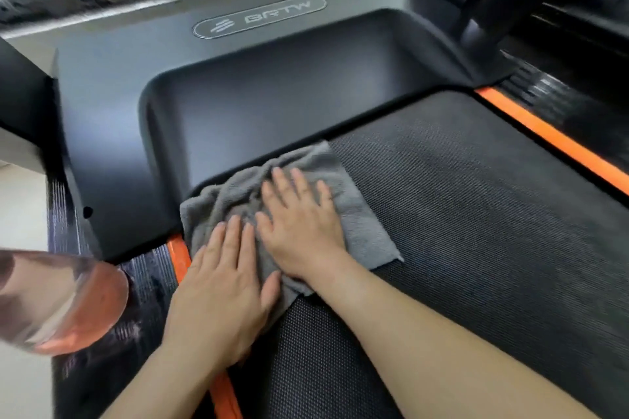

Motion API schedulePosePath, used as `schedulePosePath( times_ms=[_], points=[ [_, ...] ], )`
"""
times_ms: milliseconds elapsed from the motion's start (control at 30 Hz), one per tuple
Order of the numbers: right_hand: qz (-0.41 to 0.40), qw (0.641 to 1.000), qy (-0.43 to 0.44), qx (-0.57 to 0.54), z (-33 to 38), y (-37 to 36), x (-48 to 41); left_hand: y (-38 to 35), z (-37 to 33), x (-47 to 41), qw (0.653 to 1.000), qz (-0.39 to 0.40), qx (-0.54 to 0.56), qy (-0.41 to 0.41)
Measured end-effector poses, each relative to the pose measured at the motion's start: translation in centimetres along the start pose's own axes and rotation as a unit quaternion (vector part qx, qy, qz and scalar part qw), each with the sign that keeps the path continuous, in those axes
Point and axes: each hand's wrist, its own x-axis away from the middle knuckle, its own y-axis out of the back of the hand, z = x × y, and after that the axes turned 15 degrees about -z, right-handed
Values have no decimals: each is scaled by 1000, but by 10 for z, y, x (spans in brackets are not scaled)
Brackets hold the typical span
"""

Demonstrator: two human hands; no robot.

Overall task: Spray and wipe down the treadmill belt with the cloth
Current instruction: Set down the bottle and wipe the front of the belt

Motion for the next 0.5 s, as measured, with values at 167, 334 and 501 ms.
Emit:
schedulePosePath(
  times_ms=[167, 334, 501],
  points=[
    [28, 999, 43, 4, -60, 20, 48, 3, -43, 30, 998, -46, 45, 13],
    [10, 987, -141, 77, -132, 40, 92, 16, -146, 60, 986, -43, 126, -95],
    [-30, 983, -178, 40, -55, 23, 125, 31, -95, 71, 984, 15, 127, -123]
  ],
)
